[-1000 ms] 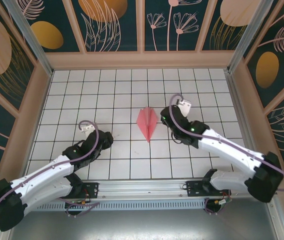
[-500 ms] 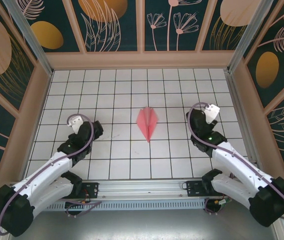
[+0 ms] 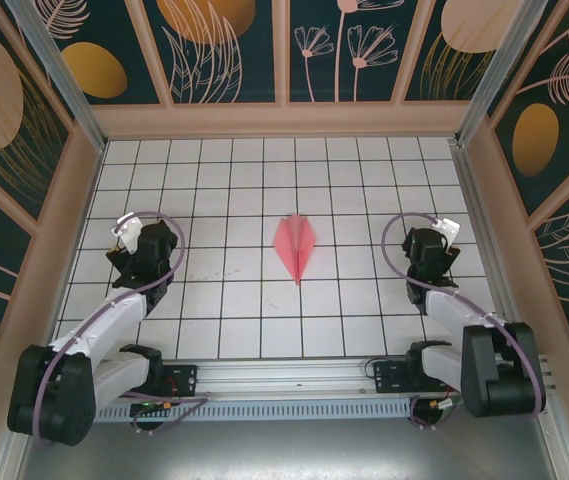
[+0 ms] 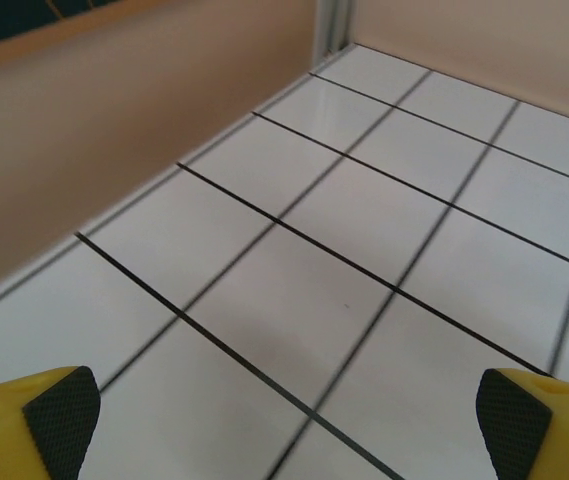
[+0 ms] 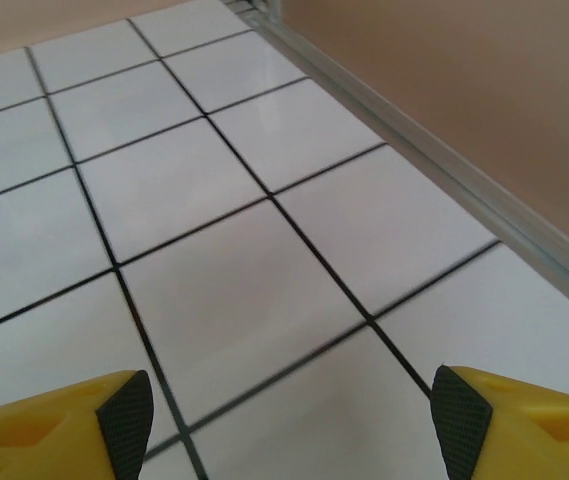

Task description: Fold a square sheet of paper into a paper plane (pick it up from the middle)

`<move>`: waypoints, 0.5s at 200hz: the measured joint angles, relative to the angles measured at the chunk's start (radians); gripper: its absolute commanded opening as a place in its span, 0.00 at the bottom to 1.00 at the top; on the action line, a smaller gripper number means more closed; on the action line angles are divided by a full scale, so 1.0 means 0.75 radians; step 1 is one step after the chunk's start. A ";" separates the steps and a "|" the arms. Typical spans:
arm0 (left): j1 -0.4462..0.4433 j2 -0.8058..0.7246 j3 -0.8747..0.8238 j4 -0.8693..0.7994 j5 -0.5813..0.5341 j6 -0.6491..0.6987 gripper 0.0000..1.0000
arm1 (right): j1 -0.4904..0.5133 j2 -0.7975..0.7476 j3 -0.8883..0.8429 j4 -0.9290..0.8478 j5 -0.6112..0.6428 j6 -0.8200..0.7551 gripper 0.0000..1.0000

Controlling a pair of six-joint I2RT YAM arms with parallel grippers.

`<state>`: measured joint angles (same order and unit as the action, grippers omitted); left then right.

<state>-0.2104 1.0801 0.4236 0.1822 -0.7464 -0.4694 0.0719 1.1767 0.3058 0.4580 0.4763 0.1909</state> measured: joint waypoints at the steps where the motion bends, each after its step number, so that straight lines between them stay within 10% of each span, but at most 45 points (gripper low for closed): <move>1: 0.002 0.002 -0.002 0.006 -0.001 0.004 0.99 | -0.001 0.005 0.000 0.008 -0.003 -0.004 0.77; 100: 0.098 0.417 -0.242 1.086 0.157 0.421 0.99 | -0.064 0.405 -0.048 0.784 -0.385 -0.214 0.75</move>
<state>-0.1368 1.3926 0.2424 0.9970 -0.6289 -0.1539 0.0238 1.4803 0.2695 1.0462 0.1875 0.0303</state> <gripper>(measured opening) 0.987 0.755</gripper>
